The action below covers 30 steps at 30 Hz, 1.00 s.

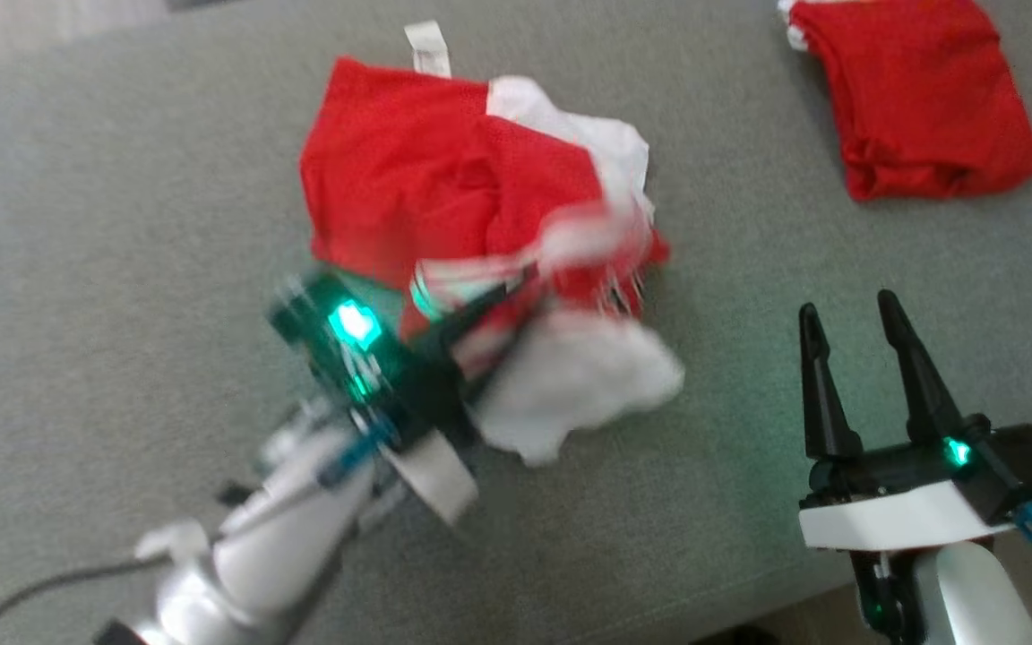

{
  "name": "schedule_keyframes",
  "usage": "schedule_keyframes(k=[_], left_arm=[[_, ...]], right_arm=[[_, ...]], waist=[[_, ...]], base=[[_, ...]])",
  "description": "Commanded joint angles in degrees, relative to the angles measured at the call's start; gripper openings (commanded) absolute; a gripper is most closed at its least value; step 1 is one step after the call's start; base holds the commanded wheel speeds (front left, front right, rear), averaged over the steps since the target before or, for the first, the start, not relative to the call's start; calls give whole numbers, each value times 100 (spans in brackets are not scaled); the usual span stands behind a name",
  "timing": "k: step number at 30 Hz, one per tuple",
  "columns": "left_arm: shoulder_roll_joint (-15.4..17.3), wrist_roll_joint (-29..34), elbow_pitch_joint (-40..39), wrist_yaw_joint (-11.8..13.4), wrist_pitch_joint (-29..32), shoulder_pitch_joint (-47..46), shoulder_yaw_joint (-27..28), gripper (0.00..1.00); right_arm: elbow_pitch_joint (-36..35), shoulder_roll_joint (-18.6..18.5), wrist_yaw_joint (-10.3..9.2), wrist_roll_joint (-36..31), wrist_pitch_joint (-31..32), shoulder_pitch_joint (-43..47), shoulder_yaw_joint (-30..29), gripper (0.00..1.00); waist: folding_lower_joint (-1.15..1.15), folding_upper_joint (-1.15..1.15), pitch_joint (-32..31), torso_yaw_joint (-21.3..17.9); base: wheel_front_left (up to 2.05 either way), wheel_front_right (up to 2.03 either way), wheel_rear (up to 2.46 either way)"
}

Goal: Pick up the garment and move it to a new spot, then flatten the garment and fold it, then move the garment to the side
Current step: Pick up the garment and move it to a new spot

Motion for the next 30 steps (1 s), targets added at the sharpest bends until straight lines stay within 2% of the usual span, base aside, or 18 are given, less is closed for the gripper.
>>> schedule_keyframes(k=[1,4,6,10,11,14,20,24,27,30], left_arm=[[-4,-47,7,-9,-130,2,-36,100],[-146,-147,249,-25,-276,210,-467,100],[-233,-272,234,-28,-338,332,-542,100],[-273,-377,-266,168,-370,650,-288,100],[-273,-377,-266,168,-370,650,-288,100],[-198,-405,-766,382,-372,1016,3,100],[-144,-645,-1334,810,-373,1925,878,100],[-409,-966,-1447,1064,-373,2634,1786,100],[-579,-972,-1491,1144,-374,3146,2465,100],[-716,-802,-1569,1113,-374,3574,2989,100]], right_arm=[[-213,-18,37,39,-13,-136,96,100],[-205,-18,37,3,-13,-131,-9,100],[-176,-18,37,-26,-13,-138,-64,100],[-96,-17,37,-27,-13,-103,-156,100],[-96,-17,37,-27,-13,-103,-156,100],[3,-17,37,-45,-13,-32,-192,100],[315,-17,37,39,-13,193,-269,100],[510,-17,37,107,-13,403,-284,100],[627,-17,37,81,-13,565,-247,100],[677,-17,37,19,-13,697,-122,100]], waist=[[-1,0,251,-88],[-1,0,261,70],[-1,0,176,242],[-1,0,-160,690],[-1,0,-160,690],[-1,0,-489,1064],[-1,0,-1126,1687],[-1,0,-1545,1959],[-1,0,-1747,2065],[-1,0,-1871,2104]], base=[[0,0,0],[0,0,0],[0,0,0],[0,0,0],[0,0,0],[0,0,0],[0,0,0],[0,0,0],[0,0,0],[0,0,0]])
